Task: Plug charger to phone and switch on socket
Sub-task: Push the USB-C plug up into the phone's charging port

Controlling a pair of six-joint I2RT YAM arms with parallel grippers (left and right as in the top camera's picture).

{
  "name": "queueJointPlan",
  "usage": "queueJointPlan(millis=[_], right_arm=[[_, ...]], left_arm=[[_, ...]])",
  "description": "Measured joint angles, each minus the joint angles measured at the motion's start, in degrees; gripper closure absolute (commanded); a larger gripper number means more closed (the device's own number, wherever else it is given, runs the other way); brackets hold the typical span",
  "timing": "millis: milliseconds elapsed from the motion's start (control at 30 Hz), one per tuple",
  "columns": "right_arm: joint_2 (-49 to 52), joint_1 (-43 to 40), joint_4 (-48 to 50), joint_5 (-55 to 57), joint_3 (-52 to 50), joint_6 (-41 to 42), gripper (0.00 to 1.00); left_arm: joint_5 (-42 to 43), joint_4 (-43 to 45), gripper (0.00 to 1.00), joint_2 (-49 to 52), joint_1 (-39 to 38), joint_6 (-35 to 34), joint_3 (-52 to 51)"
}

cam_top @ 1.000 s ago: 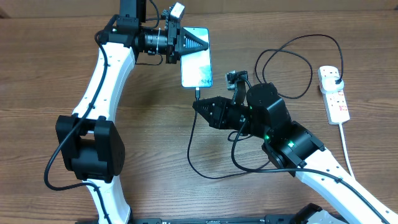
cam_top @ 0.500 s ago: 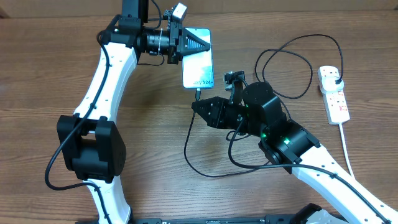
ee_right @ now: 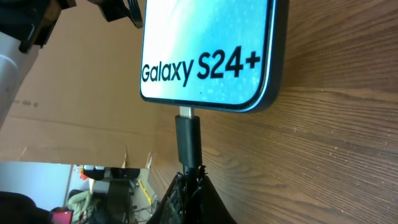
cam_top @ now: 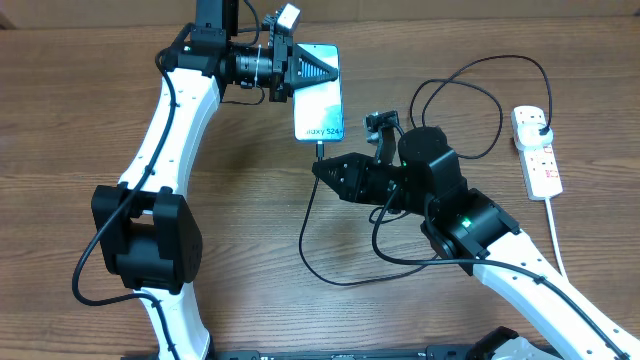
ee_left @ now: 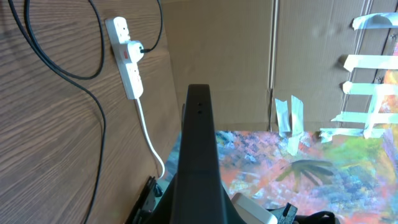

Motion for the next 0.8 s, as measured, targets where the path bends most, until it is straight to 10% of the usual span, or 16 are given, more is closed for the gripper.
queueJointPlan(millis=[800], right_arm=[[0.0,-1.8,1.1,-3.1,0.0,0.0,0.96]], left_arm=[[-0.2,0.1,0.96,0.0,-0.1,0.0,0.0]])
